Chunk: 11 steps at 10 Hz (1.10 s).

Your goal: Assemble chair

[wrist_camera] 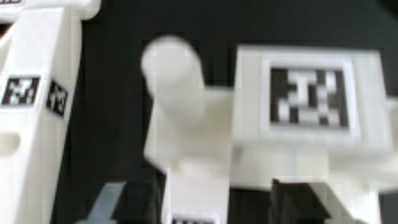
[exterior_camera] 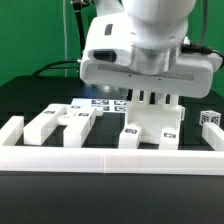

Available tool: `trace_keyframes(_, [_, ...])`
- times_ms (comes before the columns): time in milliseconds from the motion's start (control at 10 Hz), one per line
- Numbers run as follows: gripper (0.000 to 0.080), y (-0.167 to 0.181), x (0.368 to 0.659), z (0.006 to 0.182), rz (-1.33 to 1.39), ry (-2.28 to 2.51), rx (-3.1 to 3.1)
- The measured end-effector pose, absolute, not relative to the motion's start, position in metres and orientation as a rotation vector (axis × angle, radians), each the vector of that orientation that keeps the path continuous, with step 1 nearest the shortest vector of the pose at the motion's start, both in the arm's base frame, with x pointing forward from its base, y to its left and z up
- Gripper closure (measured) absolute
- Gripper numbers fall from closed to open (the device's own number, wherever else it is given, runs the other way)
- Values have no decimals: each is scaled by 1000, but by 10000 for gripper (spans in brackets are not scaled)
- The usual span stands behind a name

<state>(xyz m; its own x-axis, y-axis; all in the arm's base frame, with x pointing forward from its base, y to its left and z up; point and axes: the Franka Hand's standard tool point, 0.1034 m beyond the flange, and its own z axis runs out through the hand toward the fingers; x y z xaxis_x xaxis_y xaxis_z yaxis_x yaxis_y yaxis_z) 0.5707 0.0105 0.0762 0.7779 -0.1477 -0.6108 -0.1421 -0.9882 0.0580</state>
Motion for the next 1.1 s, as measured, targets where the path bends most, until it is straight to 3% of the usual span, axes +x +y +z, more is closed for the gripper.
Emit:
trace_keyframes(200, [507, 9, 571, 76, -1003, -245, 2959])
trace_keyframes(300, [326, 8, 572, 76, -1001, -247, 2960])
trace_keyframes(400, [211, 7, 572, 75, -999, -250, 2961])
trace_keyframes(700, [154, -4, 589, 79, -904, -180, 3014])
trace_keyframes(1100, [151, -17, 597, 89, -881, -166, 3028])
